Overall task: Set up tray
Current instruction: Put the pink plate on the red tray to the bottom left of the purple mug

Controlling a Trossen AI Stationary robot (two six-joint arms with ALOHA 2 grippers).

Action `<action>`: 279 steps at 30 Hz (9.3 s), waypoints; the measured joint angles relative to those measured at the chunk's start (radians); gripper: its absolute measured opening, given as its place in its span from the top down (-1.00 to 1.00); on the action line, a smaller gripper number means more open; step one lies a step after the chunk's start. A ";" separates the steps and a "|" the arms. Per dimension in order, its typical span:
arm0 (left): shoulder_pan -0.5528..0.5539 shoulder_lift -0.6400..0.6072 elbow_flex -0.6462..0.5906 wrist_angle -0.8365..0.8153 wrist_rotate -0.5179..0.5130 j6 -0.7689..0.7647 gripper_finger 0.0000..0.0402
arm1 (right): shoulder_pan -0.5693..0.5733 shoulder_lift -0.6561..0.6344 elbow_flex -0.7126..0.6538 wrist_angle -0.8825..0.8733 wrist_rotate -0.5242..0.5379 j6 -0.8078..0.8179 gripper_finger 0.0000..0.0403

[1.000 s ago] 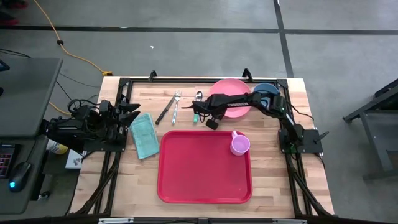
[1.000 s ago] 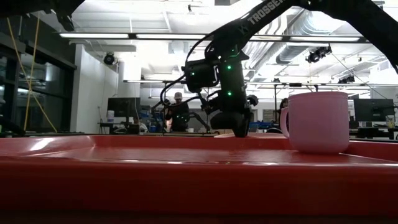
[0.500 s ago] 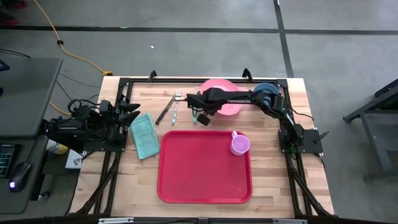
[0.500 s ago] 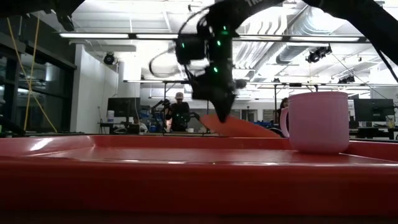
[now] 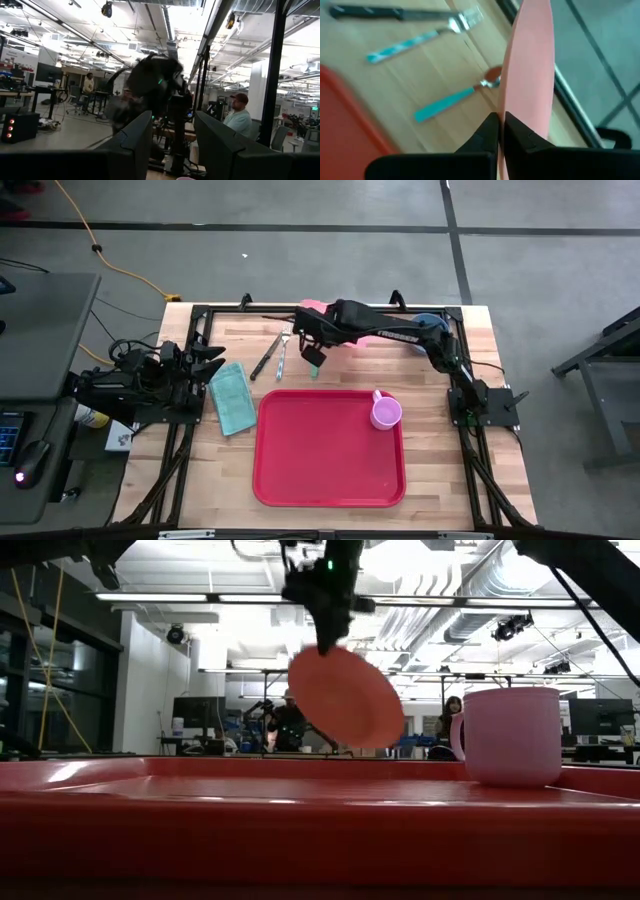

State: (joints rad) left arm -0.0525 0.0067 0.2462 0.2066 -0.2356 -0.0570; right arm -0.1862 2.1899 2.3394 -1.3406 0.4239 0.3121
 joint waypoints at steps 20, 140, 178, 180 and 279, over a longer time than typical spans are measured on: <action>0.000 0.000 0.000 -0.008 0.012 0.000 0.11 | 0.264 -0.077 0.003 0.126 -0.105 -0.020 1.00; 0.000 0.000 0.000 0.029 -0.049 -0.237 0.11 | -0.410 -0.502 -1.532 1.472 -0.784 0.515 0.17; 0.000 0.000 0.000 0.029 -0.064 -0.210 0.11 | -0.379 -0.359 -1.503 1.620 -0.754 0.580 0.17; 0.000 0.000 0.000 0.029 -0.064 -0.210 0.11 | -0.371 -0.343 -1.503 1.676 -0.751 0.600 0.17; 0.000 0.000 0.000 0.026 -0.117 -0.210 0.11 | 0.182 -0.753 -1.398 1.358 -0.645 0.665 1.00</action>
State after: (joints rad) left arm -0.0525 0.0071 0.2459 0.2329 -0.3523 -0.2672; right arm -0.0039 1.4373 0.9417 0.0173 -0.2214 0.9767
